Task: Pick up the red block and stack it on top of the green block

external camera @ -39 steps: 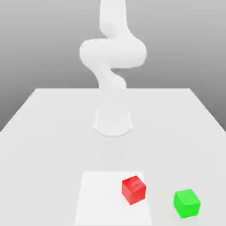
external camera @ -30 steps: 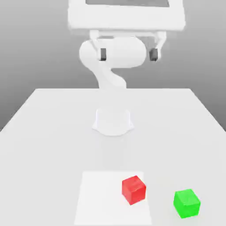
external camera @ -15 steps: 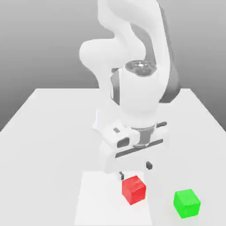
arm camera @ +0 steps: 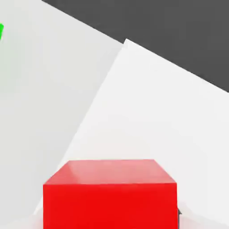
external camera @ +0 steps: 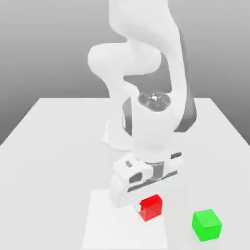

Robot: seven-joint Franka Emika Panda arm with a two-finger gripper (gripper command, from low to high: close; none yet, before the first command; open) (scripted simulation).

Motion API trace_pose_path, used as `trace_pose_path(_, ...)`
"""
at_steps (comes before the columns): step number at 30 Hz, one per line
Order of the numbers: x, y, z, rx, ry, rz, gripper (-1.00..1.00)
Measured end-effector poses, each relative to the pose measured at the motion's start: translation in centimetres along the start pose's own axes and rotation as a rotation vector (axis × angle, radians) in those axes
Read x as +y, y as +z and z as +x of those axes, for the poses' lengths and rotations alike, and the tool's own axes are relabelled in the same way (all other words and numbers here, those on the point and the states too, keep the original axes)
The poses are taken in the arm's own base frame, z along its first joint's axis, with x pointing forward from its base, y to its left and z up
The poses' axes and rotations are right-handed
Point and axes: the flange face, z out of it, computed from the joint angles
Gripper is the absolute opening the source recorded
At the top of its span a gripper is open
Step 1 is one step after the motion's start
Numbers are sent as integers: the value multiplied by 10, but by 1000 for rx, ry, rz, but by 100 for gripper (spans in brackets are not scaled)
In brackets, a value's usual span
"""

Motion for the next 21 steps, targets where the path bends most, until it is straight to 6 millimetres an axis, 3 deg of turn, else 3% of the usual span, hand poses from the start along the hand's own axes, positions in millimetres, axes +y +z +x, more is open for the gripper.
trace_pose_path(2, -10, -15, -1, -1, 3, -1, -100)
trace_pose_path(13, -138, -48, -8, -1, 115, 0, -100)
trace_pose_path(17, -148, -7, -8, 1, 126, 1, -100)
trace_pose_path(18, -148, 5, -9, 0, 126, 1, 100)
trace_pose_path(21, -148, 5, -9, 0, 126, 1, 100)
